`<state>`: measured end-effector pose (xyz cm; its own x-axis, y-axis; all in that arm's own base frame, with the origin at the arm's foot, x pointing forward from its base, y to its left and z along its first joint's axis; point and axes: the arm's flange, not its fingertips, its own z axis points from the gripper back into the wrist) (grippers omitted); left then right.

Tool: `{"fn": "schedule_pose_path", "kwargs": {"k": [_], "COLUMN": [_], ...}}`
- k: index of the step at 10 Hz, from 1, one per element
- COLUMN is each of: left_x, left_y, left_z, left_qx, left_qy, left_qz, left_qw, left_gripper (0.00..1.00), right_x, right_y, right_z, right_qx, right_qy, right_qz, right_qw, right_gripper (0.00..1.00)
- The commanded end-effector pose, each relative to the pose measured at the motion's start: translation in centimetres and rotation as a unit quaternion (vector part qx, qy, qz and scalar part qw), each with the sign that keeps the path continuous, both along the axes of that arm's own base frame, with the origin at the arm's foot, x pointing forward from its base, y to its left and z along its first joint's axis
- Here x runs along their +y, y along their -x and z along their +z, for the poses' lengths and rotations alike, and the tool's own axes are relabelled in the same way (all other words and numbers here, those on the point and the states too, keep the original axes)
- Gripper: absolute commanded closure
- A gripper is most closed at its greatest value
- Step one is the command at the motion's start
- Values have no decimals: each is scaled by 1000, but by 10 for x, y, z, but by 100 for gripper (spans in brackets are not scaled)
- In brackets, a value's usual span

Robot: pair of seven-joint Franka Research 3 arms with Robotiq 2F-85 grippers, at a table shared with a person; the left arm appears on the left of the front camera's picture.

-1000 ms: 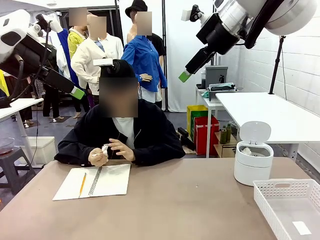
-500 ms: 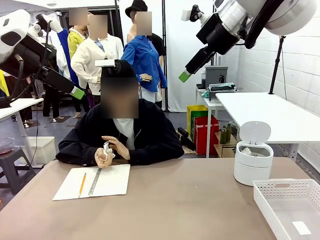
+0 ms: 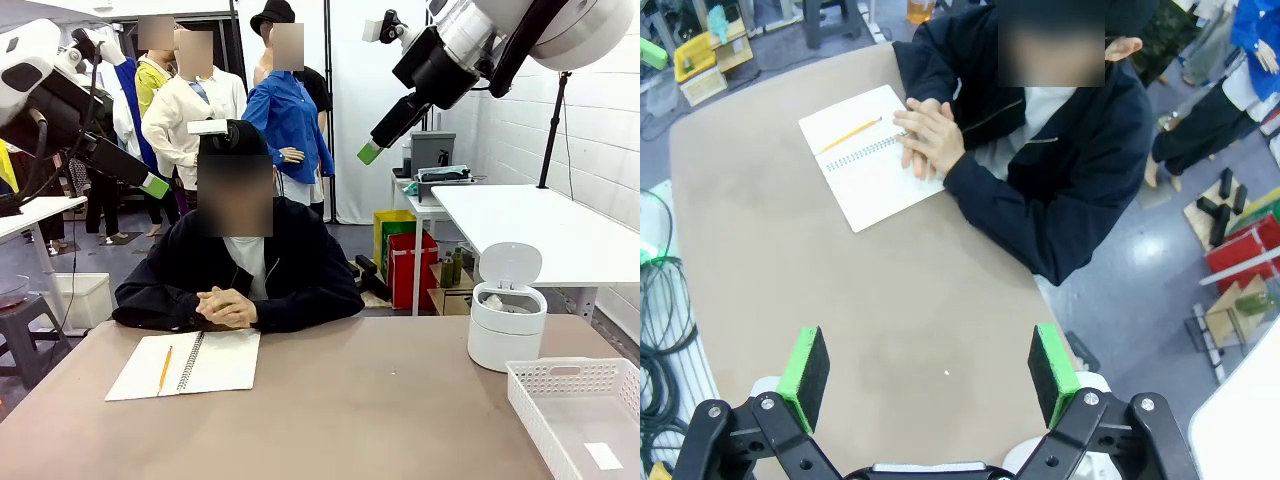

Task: Sort the paper based on its condition.
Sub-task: If a person hands you a paper, place it in the Organizing basket , and if it's crumpled, put it in the Trash can.

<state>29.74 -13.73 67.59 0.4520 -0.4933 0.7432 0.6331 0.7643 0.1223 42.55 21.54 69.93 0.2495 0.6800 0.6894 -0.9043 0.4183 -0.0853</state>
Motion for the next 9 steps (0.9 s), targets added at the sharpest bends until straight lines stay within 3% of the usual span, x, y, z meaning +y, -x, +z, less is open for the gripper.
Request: {"fn": "schedule_pose_path", "kwargs": {"k": [1,9], "left_x": [1,1], "left_y": [0,0], "left_z": [0,0], "left_qx": [-1,-1], "left_qy": [4,4], "left_qz": [-1,-1], "left_qw": [1000,1000], "left_gripper": [0,0], "right_x": [1,1], "right_y": [0,0], "right_z": [0,0], "right_qx": [0,0], "right_qy": [1,1], "right_qz": [0,0], "right_qw": [1000,1000], "right_gripper": [0,0]}}
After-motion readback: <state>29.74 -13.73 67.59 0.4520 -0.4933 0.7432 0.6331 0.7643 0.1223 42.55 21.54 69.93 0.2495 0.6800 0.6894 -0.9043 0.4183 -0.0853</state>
